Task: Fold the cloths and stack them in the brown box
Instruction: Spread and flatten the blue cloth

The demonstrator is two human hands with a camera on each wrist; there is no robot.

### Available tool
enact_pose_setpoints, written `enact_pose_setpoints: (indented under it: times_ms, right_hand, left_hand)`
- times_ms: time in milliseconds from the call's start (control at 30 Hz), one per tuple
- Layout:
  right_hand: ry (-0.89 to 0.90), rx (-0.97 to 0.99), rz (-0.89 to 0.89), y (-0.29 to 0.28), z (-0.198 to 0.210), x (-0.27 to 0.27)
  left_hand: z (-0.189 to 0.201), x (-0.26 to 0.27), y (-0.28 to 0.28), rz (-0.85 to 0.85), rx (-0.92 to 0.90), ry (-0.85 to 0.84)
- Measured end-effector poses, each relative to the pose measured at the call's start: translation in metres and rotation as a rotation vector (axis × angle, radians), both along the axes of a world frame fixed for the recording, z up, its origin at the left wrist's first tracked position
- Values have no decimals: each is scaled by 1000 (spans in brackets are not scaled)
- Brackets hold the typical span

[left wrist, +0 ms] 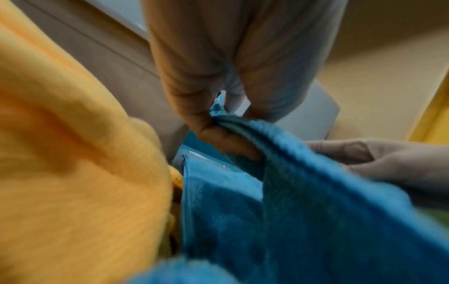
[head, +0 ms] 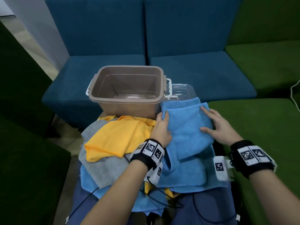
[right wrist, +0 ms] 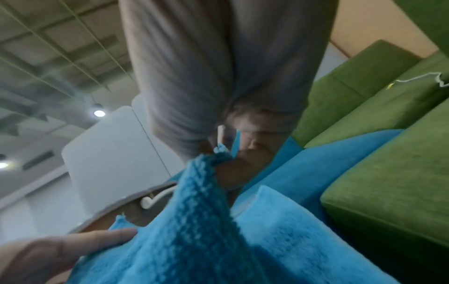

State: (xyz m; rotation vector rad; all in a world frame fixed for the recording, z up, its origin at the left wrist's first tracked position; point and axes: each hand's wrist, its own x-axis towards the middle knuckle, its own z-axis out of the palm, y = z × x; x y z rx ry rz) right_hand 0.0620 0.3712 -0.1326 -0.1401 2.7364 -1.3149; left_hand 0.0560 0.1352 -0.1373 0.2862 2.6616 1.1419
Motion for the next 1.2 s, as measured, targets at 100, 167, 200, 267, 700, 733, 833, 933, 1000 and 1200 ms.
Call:
enact_pose_setpoints:
  times_ms: [100,167,200,267,700,733,833,933,1000,1200]
  right_hand:
    - [-13,26,-74,-1,-14,-21]
    - [34,55,-119,-1,-22,-39]
    - [65,67,-141,-2,-25,-48]
    - [101,94,-186,-2,-30,-65]
    - [-99,223,-202,-12,-57,-104]
    - [-80,203,-220,-13,-57,-104]
    - [-94,168,-223,-17,-56,-104]
    - [-150,133,-224,-21,-54,-96]
    - [-140,76,-274,-21,-51,-86]
    - [-246,-13,-285,-12,-49,-29]
  left_hand:
    - [-5,-21,14,-10,-102,-40]
    - [-5,-36,20,31,-139,-23]
    - [-5,-44,23,46,-151,-7]
    - [-6,-56,31,38,-219,32]
    - [-27,-100,40,53,-411,-212]
    - [-27,-101,40,65,-402,-226]
    - [-27,-100,39,78,-356,-222]
    - [-26,-95,38,92,-310,-213]
    - [-26,-87,36,101,-272,-203]
    - [-19,-41,7,56,-10,-223]
